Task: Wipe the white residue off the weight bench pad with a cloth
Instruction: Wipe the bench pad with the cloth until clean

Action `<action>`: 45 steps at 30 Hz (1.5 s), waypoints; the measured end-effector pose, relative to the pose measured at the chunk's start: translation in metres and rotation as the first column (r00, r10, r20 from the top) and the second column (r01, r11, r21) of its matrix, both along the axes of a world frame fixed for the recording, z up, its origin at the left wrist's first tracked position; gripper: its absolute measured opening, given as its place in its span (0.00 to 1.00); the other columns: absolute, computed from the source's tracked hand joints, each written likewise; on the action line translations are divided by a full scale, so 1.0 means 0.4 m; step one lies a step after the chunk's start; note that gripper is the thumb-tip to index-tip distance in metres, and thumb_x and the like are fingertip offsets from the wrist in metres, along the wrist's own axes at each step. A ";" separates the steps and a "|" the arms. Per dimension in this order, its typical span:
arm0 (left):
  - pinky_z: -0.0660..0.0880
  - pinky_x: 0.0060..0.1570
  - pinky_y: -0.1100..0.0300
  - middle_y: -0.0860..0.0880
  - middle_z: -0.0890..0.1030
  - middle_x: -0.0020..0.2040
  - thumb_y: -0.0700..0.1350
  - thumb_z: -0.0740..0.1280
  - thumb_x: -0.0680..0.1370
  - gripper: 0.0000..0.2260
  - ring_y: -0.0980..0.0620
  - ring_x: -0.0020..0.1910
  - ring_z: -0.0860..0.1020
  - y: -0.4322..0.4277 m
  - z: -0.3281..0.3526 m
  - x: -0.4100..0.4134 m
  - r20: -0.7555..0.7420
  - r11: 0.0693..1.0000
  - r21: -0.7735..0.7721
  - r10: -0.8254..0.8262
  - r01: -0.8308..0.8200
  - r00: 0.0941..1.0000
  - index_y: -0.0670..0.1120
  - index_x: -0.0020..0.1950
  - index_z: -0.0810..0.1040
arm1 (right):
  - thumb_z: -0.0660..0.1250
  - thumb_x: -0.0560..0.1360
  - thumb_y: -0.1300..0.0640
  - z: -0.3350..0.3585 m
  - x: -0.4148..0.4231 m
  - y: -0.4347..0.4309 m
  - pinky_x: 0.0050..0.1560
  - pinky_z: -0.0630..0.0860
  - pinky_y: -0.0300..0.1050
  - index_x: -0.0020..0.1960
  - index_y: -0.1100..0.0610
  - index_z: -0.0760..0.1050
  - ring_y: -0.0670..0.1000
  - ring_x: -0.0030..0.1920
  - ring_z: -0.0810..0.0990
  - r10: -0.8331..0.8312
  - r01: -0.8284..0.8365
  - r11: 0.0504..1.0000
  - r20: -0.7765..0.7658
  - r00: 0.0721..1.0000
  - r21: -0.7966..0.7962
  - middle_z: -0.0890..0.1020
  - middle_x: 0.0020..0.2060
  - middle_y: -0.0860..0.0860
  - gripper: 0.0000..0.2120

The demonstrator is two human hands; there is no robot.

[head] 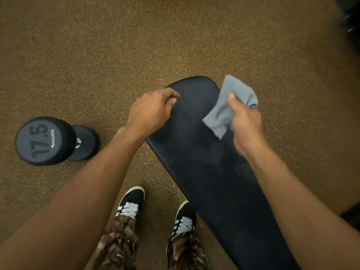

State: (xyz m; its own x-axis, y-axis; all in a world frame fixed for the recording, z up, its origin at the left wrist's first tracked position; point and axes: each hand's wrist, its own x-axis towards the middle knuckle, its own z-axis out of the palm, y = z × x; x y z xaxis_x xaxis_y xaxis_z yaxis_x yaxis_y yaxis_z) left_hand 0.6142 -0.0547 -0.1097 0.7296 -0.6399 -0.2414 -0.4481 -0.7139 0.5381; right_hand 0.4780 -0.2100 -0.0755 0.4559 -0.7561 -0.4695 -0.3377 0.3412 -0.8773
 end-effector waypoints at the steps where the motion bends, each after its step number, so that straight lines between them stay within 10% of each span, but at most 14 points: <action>1: 0.74 0.57 0.49 0.52 0.80 0.66 0.48 0.59 0.84 0.14 0.43 0.62 0.79 0.005 -0.005 0.003 0.038 0.995 0.065 -0.075 0.072 0.996 0.59 0.69 0.75 | 0.63 0.83 0.54 -0.007 0.000 -0.016 0.66 0.73 0.40 0.71 0.50 0.72 0.43 0.65 0.77 0.136 -0.136 0.976 -0.010 0.991 -0.171 0.78 0.66 0.45 0.17; 4: 0.74 0.57 0.47 0.49 0.78 0.69 0.39 0.56 0.81 0.25 0.41 0.65 0.76 0.015 -0.029 0.009 0.033 0.970 0.137 -0.205 0.199 0.978 0.58 0.75 0.68 | 0.56 0.82 0.43 -0.090 0.007 0.002 0.76 0.62 0.58 0.79 0.43 0.59 0.53 0.77 0.64 0.380 -0.602 0.530 -0.468 0.798 -0.597 0.64 0.78 0.47 0.26; 6: 0.73 0.59 0.47 0.47 0.77 0.69 0.39 0.56 0.79 0.26 0.40 0.67 0.74 0.027 -0.050 0.014 0.084 0.953 0.150 -0.279 0.264 0.957 0.56 0.76 0.67 | 0.51 0.82 0.38 -0.174 0.024 0.079 0.73 0.55 0.72 0.81 0.42 0.52 0.61 0.79 0.55 0.336 -0.847 0.310 -0.784 0.522 -0.431 0.55 0.81 0.49 0.29; 9: 0.66 0.71 0.43 0.44 0.72 0.75 0.47 0.52 0.80 0.24 0.40 0.74 0.68 0.068 -0.099 0.033 0.194 0.930 0.177 -0.355 0.323 0.914 0.52 0.77 0.68 | 0.42 0.80 0.37 -0.254 0.053 0.215 0.71 0.44 0.79 0.82 0.45 0.46 0.64 0.80 0.45 0.267 -0.911 0.252 -0.881 0.391 -0.328 0.50 0.82 0.50 0.32; 14: 0.56 0.78 0.44 0.45 0.64 0.80 0.66 0.45 0.81 0.32 0.46 0.80 0.59 0.117 -0.124 0.055 -0.054 0.937 -0.013 -0.350 0.350 0.935 0.53 0.82 0.57 | 0.51 0.79 0.42 -0.252 0.073 0.344 0.69 0.47 0.80 0.81 0.50 0.53 0.66 0.80 0.44 0.310 -0.933 0.073 -0.881 0.356 -0.352 0.52 0.82 0.52 0.32; 21: 0.51 0.77 0.37 0.39 0.53 0.82 0.71 0.33 0.77 0.37 0.37 0.81 0.50 0.111 -0.108 0.007 0.070 0.837 0.223 -0.526 0.500 0.848 0.59 0.83 0.49 | 0.55 0.81 0.47 -0.251 -0.024 0.266 0.78 0.49 0.67 0.80 0.49 0.58 0.60 0.81 0.45 0.343 -0.934 -0.063 -0.887 0.309 -0.350 0.55 0.81 0.50 0.28; 30: 0.52 0.75 0.31 0.42 0.50 0.83 0.71 0.37 0.78 0.36 0.44 0.82 0.48 0.121 -0.116 -0.025 0.053 0.875 0.189 -0.461 0.445 0.886 0.57 0.83 0.51 | 0.53 0.73 0.55 -0.202 -0.276 0.162 0.76 0.52 0.63 0.82 0.47 0.53 0.63 0.80 0.50 0.234 -0.972 0.084 -0.944 0.234 -0.220 0.53 0.81 0.51 0.36; 37: 0.52 0.73 0.27 0.36 0.48 0.82 0.72 0.37 0.78 0.38 0.37 0.82 0.46 0.132 -0.149 -0.052 0.143 0.809 0.321 -0.555 0.492 0.819 0.53 0.83 0.50 | 0.58 0.82 0.52 -0.165 -0.644 0.079 0.76 0.52 0.70 0.82 0.48 0.44 0.66 0.80 0.47 -0.017 -0.692 0.715 -0.993 0.120 -0.096 0.52 0.81 0.54 0.34; 40: 0.48 0.72 0.26 0.36 0.49 0.82 0.74 0.39 0.77 0.39 0.30 0.80 0.47 0.111 -0.134 -0.104 0.137 0.782 0.325 -0.596 0.533 0.791 0.55 0.83 0.49 | 0.42 0.83 0.40 -0.203 -0.592 0.110 0.76 0.52 0.69 0.82 0.52 0.49 0.65 0.79 0.50 -0.084 -0.486 0.846 -0.956 0.283 -0.218 0.54 0.81 0.56 0.31; 45: 0.47 0.73 0.26 0.43 0.52 0.83 0.71 0.34 0.78 0.33 0.31 0.80 0.46 0.034 -0.112 -0.228 0.089 0.667 0.235 -0.739 0.707 0.668 0.62 0.82 0.45 | 0.43 0.82 0.42 -0.241 -0.278 0.199 0.77 0.49 0.66 0.82 0.53 0.48 0.61 0.81 0.49 -0.113 -0.503 0.778 -0.871 0.479 -0.377 0.52 0.82 0.54 0.31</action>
